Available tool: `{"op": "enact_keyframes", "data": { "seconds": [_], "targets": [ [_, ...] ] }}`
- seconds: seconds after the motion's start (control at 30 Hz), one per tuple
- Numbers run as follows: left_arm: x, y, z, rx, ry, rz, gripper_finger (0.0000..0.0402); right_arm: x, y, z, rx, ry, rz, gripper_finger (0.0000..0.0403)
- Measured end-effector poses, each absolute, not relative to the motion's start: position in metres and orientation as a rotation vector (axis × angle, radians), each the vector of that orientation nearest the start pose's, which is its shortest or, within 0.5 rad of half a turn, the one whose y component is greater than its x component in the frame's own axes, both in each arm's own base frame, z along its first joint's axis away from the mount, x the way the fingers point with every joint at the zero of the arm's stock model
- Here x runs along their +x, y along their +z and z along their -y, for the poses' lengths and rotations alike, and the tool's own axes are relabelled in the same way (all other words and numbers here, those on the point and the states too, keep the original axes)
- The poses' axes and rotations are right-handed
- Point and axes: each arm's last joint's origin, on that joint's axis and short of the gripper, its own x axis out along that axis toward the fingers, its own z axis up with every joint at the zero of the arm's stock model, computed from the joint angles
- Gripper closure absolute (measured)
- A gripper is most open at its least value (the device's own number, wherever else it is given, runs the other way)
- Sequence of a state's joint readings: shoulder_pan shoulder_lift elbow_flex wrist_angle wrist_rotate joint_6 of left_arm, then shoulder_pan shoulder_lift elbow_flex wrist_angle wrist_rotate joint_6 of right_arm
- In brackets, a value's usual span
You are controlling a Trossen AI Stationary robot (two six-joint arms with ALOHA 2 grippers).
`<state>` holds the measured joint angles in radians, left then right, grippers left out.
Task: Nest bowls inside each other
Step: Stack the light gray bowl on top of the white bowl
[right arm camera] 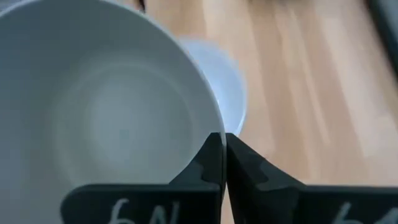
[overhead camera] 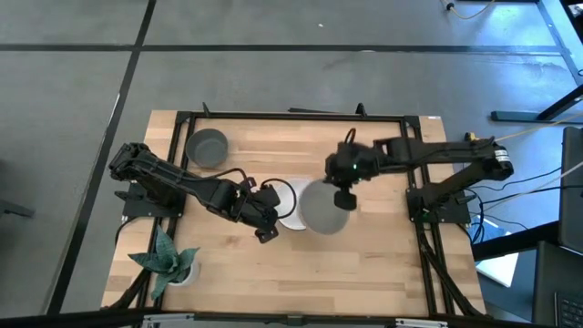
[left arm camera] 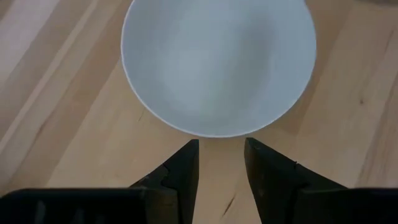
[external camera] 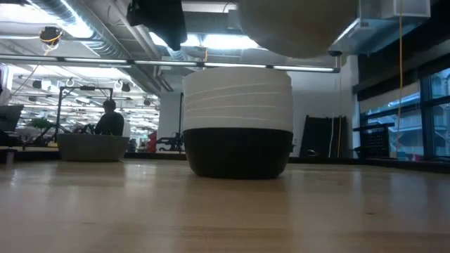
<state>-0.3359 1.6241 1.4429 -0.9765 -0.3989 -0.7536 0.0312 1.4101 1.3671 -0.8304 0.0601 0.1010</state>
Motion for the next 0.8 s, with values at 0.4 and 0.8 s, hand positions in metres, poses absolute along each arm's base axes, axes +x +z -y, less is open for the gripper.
{"op": "enact_keyframes", "data": {
  "seconds": [0.4, 0.8],
  "targets": [
    [0.294, 0.301, 0.106, -0.140, 0.547, -0.917, 0.0278, 0.314, 0.332, 0.019, 0.090, -0.021, -0.774, 0.0397],
    [0.256, 0.330, 0.093, -0.088, 0.623, -0.846, 0.0278, 0.353, 0.292, 0.024, 0.106, 0.018, -0.812, 0.0397]
  ]
}}
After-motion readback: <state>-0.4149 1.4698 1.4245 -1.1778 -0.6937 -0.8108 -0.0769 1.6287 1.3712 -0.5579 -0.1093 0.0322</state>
